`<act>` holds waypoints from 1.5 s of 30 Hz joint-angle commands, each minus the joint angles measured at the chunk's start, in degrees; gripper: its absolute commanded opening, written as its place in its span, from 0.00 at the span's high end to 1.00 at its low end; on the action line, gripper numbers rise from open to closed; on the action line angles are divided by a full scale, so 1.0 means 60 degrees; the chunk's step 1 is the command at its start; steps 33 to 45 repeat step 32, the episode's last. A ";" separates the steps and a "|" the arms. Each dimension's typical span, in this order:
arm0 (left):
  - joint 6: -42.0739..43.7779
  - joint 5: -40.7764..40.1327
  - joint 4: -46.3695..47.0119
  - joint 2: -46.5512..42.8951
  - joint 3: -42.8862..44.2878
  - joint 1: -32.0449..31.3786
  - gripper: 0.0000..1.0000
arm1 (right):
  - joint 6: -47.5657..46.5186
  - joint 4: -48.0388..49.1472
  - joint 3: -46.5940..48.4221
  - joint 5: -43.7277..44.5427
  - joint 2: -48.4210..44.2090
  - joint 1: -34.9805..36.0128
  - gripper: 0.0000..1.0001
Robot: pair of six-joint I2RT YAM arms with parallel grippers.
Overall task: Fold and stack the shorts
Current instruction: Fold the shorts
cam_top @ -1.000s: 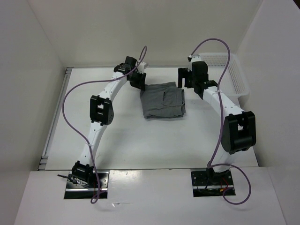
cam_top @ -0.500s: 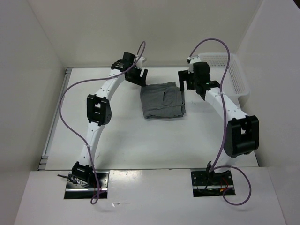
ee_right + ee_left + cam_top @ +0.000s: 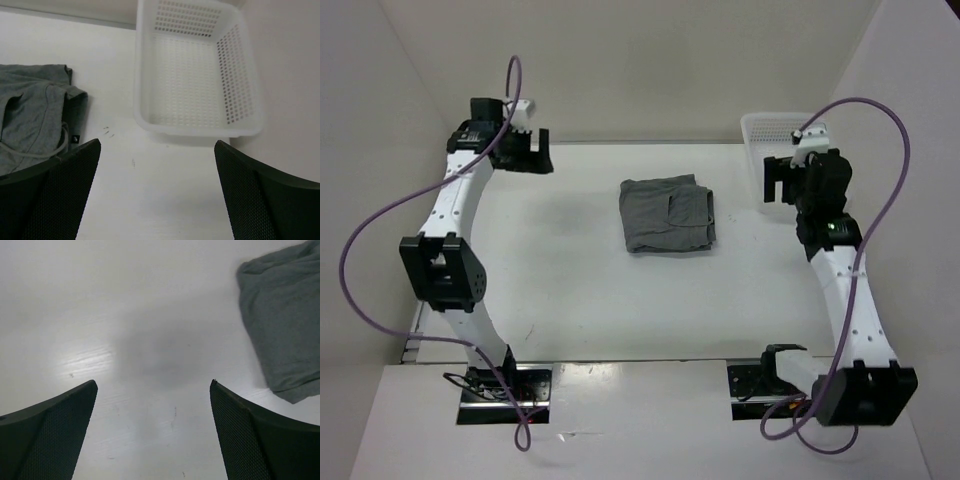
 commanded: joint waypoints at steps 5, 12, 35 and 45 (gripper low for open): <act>0.0038 -0.0045 0.1456 -0.2850 -0.4152 0.0829 0.00 | -0.0399 0.0205 -0.1562 0.0862 -0.2335 -0.0439 0.01; 0.0038 -0.0351 0.1824 -0.4419 -0.5461 0.1284 0.00 | -0.0178 -0.0191 -0.2529 0.1185 -0.4106 -0.0542 0.01; 0.0038 0.0102 0.2001 -0.5533 -0.6151 0.1284 0.00 | -0.0280 -0.1289 -0.3453 0.1273 -0.6145 -0.0630 0.01; 0.0038 0.0102 0.2001 -0.5533 -0.6151 0.1284 0.00 | -0.0280 -0.1289 -0.3453 0.1273 -0.6145 -0.0630 0.01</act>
